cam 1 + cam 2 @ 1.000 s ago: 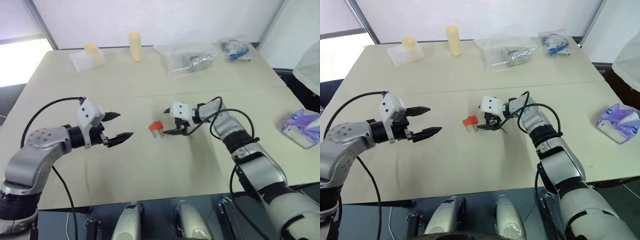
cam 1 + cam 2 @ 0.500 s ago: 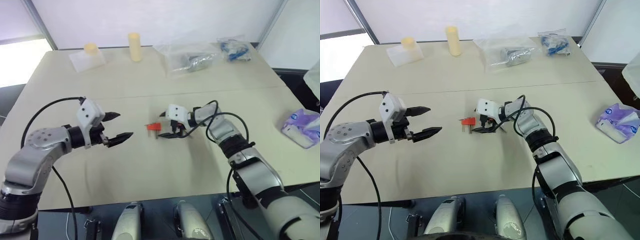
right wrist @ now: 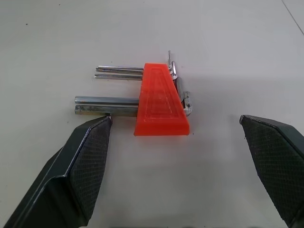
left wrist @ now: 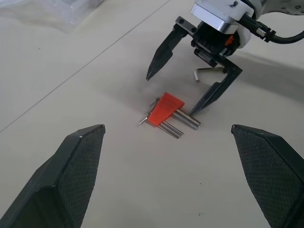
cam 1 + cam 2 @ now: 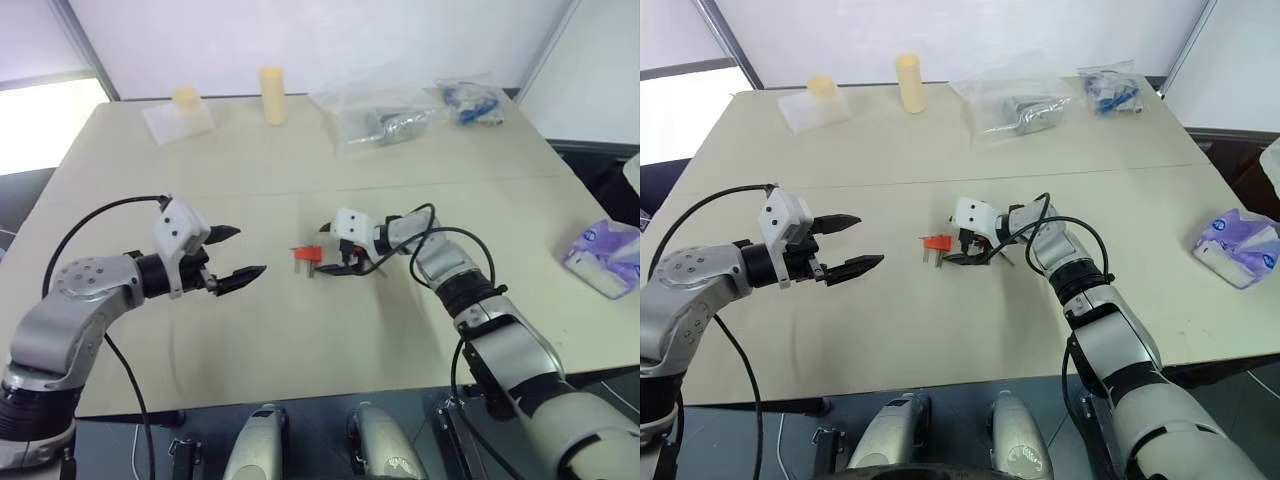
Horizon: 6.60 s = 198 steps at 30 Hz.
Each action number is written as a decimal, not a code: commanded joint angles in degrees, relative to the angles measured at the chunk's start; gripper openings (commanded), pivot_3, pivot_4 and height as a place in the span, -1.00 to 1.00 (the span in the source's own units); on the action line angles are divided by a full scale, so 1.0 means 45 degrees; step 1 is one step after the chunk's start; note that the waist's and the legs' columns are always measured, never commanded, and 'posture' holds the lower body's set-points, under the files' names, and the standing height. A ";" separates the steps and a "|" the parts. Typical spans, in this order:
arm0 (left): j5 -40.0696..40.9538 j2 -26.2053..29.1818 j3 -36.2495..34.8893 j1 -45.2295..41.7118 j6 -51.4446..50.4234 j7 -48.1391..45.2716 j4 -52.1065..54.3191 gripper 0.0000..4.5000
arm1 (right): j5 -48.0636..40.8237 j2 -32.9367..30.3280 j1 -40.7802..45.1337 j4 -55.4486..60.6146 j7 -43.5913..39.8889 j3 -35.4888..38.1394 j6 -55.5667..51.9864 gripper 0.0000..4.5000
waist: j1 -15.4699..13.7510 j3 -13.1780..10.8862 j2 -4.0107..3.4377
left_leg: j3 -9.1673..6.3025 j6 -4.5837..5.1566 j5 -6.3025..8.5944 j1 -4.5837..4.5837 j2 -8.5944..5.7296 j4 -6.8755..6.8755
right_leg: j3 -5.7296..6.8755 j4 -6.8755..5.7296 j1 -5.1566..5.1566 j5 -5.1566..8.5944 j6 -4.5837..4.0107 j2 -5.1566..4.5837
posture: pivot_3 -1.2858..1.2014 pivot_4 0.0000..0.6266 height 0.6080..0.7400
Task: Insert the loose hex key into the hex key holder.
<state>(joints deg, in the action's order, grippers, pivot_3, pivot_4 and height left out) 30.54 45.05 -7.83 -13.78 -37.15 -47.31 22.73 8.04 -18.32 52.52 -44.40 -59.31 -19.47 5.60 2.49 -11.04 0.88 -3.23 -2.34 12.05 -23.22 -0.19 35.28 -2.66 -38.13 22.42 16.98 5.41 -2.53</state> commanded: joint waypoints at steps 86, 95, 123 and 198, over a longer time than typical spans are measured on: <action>0.2038 -0.1560 0.0880 -0.6613 -0.1340 -0.3751 -0.5197 1.00 | 0.4311 -0.3700 -0.1630 0.8521 0.8992 0.0376 0.7191 -0.55 | -0.0004 -0.0006 0.0019 | 0.0000 -0.0023 -0.0014 -0.0063 -0.0005 -0.0011 | -0.0006 -0.0002 0.0070 0.0000 -0.0002 0.0011 | 0.03 -0.52 1.00; 0.2020 -0.1846 0.0905 -0.6842 -0.1262 -0.3782 -0.5358 1.00 | 0.3531 -0.3590 -0.1788 0.8849 0.7852 0.0357 0.7187 -0.55 | -0.0008 -0.0006 0.0019 | 0.0000 -0.0022 -0.0015 -0.0063 -0.0005 -0.0010 | -0.0005 -0.0002 0.0070 0.0000 -0.0002 0.0012 | 0.03 -0.52 1.00; 0.2219 -0.1946 0.0857 -0.6412 -0.1527 -0.3863 -0.5129 -0.35 | 0.3155 -0.3354 -0.1957 0.9254 0.7126 0.0564 0.6884 -0.55 | -0.0015 -0.0006 0.0018 | -0.0001 -0.0022 -0.0015 -0.0063 -0.0005 -0.0007 | -0.0005 -0.0005 0.0070 0.0000 -0.0001 0.0012 | 0.03 -0.52 1.00; 0.0263 -0.1929 0.1049 -0.4089 0.1342 -0.1504 -0.2425 -1.00 | -0.0067 -0.2196 0.0007 0.3849 -0.0128 -0.1731 -1.1155 -0.71 | -0.0060 0.0017 0.0030 | -0.0019 -0.0016 -0.0011 -0.0015 -0.0009 0.0021 | 0.0029 -0.0008 -0.0003 -0.0003 0.0001 0.0006 | 0.03 -0.52 1.00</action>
<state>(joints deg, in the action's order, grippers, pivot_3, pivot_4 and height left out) 31.27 35.85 -1.91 -31.69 -31.24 -54.45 9.79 5.96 -28.00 54.19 -23.49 -60.88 -25.57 -43.97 2.22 -10.96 1.01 -3.32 -2.42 12.00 -23.29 -0.24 35.38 -2.52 -38.16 22.40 16.96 5.42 -2.51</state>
